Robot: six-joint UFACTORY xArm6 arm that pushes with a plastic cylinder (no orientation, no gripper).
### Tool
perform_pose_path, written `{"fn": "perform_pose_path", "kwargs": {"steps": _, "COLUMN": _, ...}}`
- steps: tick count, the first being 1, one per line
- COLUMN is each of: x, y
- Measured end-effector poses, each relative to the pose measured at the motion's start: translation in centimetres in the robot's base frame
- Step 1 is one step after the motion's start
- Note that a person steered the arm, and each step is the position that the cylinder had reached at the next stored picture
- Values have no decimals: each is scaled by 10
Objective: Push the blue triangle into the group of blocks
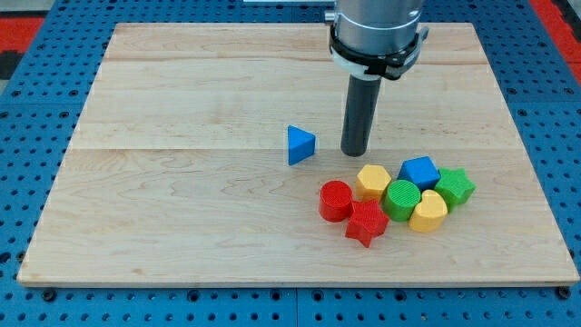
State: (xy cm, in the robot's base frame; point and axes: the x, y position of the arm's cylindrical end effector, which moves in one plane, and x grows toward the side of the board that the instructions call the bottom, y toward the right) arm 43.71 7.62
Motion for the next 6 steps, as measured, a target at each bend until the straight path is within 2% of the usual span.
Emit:
{"fn": "perform_pose_path", "kwargs": {"steps": 1, "x": -66, "y": -3}}
{"fn": "perform_pose_path", "kwargs": {"steps": 2, "x": -70, "y": -95}}
{"fn": "perform_pose_path", "kwargs": {"steps": 3, "x": -44, "y": -135}}
{"fn": "perform_pose_path", "kwargs": {"steps": 4, "x": 9, "y": -56}}
{"fn": "perform_pose_path", "kwargs": {"steps": 5, "x": 21, "y": 2}}
{"fn": "perform_pose_path", "kwargs": {"steps": 6, "x": 12, "y": -32}}
